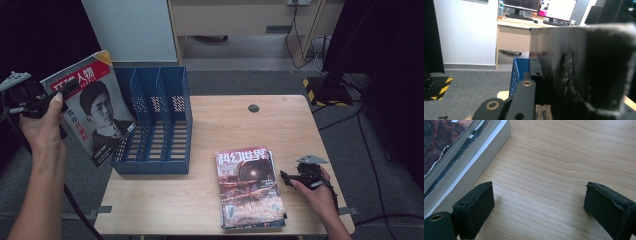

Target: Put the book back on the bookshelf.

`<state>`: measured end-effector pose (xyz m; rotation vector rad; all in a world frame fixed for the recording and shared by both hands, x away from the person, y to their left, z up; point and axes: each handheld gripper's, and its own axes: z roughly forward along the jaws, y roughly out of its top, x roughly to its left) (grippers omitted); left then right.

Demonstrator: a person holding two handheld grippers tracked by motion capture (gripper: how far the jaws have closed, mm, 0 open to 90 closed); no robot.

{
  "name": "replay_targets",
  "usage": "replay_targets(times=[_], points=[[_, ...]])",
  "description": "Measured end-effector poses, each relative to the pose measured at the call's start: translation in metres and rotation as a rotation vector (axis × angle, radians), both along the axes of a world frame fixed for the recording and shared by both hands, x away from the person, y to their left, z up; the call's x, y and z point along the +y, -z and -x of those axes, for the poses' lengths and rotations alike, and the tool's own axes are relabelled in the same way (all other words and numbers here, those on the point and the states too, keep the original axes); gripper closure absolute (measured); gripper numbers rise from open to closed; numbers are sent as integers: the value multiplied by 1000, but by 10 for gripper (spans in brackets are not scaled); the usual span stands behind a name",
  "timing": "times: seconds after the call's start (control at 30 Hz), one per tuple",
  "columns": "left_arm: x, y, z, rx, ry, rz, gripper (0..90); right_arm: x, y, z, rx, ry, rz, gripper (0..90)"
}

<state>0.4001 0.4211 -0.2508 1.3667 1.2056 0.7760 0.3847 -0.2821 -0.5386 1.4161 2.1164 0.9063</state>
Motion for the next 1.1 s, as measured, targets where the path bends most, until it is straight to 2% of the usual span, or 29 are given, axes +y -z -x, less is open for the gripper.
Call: replay_targets(times=[0.2,0.5,1.1], points=[[3,3,-2,-9,-5,9,863,0,0,0,0,1,0,94],[-1,10,-7,-15,1,20,863,0,0,0,0,0,0,94],[-11,23,-21,-10,-4,-24,863,0,0,0,-1,-1,0,94]])
